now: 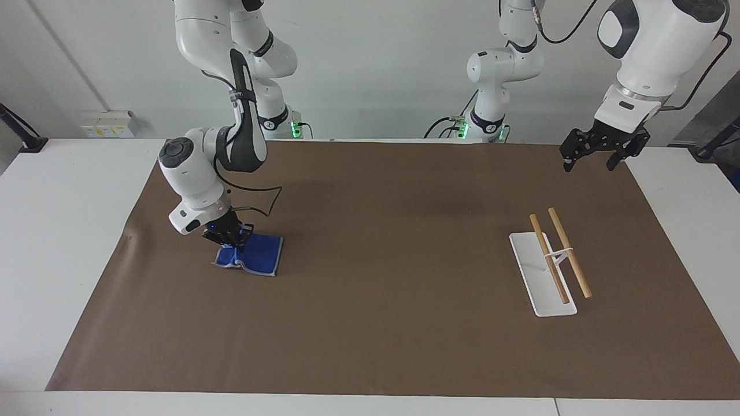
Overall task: Right arm passes towel to left arm to hang
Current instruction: 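Close the right gripper on the blue towel and lift it, then carry the towel toward center while the left gripper reaches toward it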
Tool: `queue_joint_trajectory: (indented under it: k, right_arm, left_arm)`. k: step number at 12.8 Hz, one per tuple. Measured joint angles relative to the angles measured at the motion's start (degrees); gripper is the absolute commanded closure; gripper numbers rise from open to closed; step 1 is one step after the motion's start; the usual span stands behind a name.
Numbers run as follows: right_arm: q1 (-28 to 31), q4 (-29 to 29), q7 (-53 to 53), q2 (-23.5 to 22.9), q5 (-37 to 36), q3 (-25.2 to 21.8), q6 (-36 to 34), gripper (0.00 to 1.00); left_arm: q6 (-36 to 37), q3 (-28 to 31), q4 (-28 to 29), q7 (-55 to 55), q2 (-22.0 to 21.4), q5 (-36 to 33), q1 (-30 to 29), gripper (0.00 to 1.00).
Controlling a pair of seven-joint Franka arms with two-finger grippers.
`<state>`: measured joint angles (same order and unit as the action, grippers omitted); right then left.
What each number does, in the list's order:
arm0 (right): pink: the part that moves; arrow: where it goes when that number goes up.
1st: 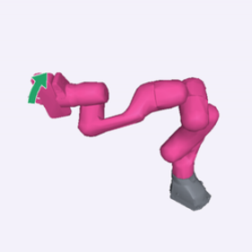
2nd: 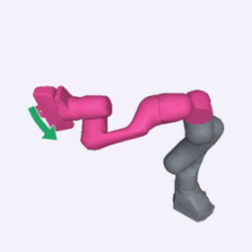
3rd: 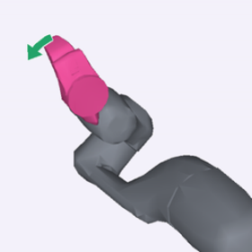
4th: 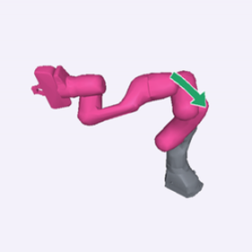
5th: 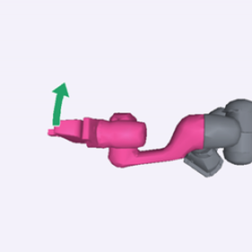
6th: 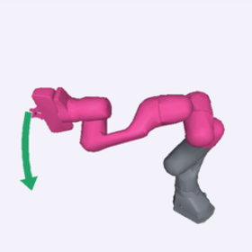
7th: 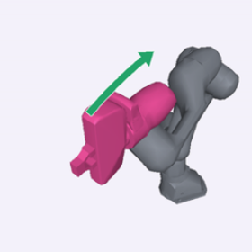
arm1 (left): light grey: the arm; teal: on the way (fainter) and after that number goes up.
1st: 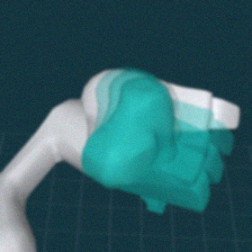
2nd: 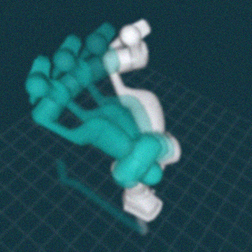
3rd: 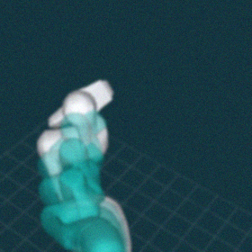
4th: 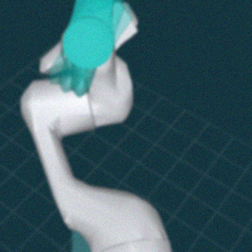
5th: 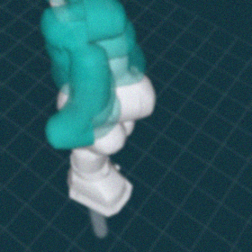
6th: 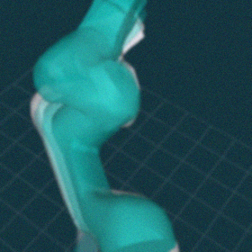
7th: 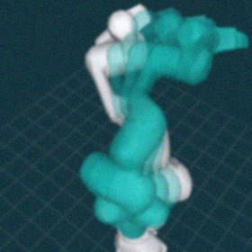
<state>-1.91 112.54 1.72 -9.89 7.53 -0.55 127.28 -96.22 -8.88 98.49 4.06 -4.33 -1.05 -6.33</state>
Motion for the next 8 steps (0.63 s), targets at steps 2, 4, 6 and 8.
queue_joint_trajectory:
  k: [2,4,6,8]
  right_arm:
    - [0.0,-4.1,-2.2,1.2,0.1,1.6,-4.7,1.00]
    - [0.0,-8.1,-4.9,1.6,0.9,4.0,-7.6,1.00]
    - [-0.1,-10.8,-6.9,1.7,7.6,6.1,-8.1,1.00]
    - [-0.6,-11.5,-7.7,1.7,16.6,6.4,-7.8,1.00]
  left_arm:
    - [0.0,-0.2,0.0,4.3,0.0,0.0,0.0,0.00]
    - [-1.9,-0.5,0.4,15.5,0.0,0.0,0.0,0.00]
    - [-4.9,-0.7,1.9,28.6,0.0,0.0,0.0,0.00]
    - [-6.0,-1.1,3.6,35.5,0.0,0.0,0.0,0.00]
